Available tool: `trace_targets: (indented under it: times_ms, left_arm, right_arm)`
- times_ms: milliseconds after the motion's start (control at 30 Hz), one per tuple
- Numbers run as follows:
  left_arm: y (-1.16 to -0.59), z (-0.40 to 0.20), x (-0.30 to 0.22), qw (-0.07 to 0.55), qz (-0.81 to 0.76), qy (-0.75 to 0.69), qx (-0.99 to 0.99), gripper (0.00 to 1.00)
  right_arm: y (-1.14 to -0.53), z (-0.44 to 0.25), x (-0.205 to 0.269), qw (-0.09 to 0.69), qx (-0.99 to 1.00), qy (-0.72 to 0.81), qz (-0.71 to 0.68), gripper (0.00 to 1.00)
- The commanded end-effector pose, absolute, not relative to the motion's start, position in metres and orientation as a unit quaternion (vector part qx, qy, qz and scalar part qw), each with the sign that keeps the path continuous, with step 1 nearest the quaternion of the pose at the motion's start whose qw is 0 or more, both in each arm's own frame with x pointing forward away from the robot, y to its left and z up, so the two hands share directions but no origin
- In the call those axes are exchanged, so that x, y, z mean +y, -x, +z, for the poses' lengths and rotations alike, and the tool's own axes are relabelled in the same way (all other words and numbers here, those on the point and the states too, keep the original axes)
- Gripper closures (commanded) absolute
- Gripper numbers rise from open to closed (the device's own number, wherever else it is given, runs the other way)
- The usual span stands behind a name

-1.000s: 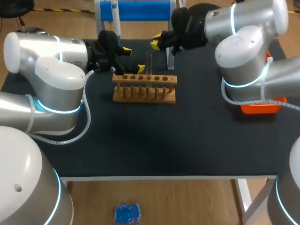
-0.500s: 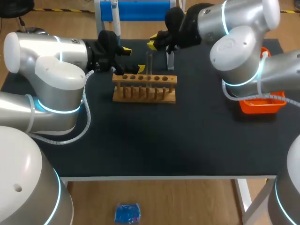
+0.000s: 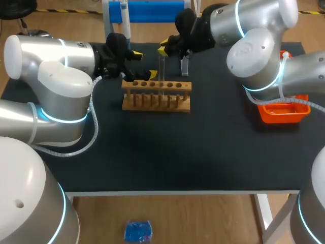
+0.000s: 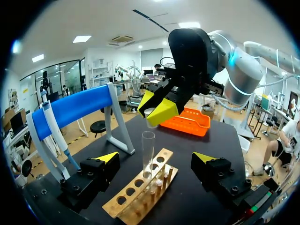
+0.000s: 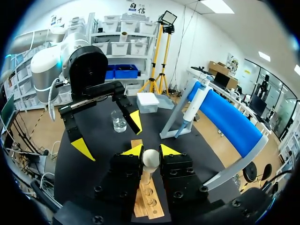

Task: Invert the test tube, pick up the pipette, mount the tip to pipette, aspirate from beaker and dispense into the tube, eject the tip, return the pipette, and cap with the stopper.

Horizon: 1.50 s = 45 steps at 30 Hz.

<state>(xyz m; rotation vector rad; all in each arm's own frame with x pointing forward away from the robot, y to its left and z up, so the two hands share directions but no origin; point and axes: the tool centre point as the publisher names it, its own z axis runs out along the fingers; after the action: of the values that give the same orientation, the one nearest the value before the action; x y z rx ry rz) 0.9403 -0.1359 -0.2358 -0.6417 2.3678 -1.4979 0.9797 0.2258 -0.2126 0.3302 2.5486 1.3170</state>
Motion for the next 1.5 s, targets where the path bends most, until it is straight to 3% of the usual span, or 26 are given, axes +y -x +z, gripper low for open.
trace_targets:
  times_ms: [33, 1500]
  left_arm:
    - [-0.941, -0.237, -0.136, 0.133, -0.518, 0.221, 0.816, 0.00]
    - [-0.941, -0.237, -0.136, 0.133, -0.518, 0.221, 0.816, 0.00]
  right_arm:
    - [-0.982, -0.215, 0.229, 0.122, 0.876, -0.113, 0.453, 1.00]
    - [-0.982, -0.222, 0.233, 0.111, 0.875, -0.113, 0.458, 1.00]
